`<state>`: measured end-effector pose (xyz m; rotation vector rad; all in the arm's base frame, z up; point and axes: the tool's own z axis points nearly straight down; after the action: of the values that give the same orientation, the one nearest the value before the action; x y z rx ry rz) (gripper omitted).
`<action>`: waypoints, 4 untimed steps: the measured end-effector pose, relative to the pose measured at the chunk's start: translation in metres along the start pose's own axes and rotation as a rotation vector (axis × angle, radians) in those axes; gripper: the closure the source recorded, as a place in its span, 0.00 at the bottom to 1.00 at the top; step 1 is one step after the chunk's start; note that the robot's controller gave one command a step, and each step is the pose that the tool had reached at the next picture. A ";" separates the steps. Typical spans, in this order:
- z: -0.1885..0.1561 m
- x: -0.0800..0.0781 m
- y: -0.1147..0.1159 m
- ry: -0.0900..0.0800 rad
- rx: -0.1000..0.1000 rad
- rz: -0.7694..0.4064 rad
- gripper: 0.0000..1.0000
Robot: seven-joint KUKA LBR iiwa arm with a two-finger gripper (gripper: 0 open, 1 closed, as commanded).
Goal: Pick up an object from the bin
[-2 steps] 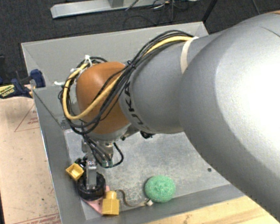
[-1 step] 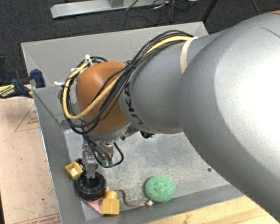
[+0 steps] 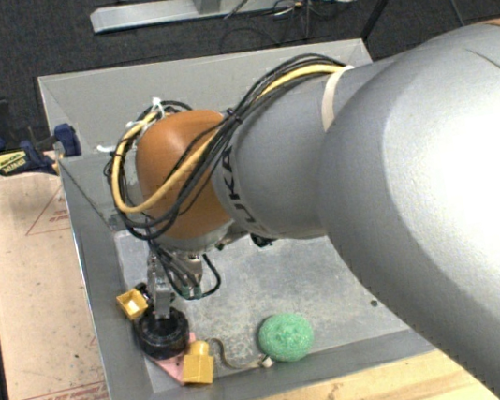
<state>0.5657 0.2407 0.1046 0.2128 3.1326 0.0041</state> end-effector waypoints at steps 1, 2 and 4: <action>0.001 0.000 0.000 0.000 0.000 0.000 1.00; 0.029 -0.013 -0.013 -0.012 -0.007 -0.177 0.00; 0.025 -0.013 -0.011 -0.010 -0.010 -0.176 1.00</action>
Offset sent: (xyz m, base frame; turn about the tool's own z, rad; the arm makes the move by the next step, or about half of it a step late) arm 0.0071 -0.0178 -0.0346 -0.1773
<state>0.5776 0.2282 0.0795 -0.0625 3.1287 0.0185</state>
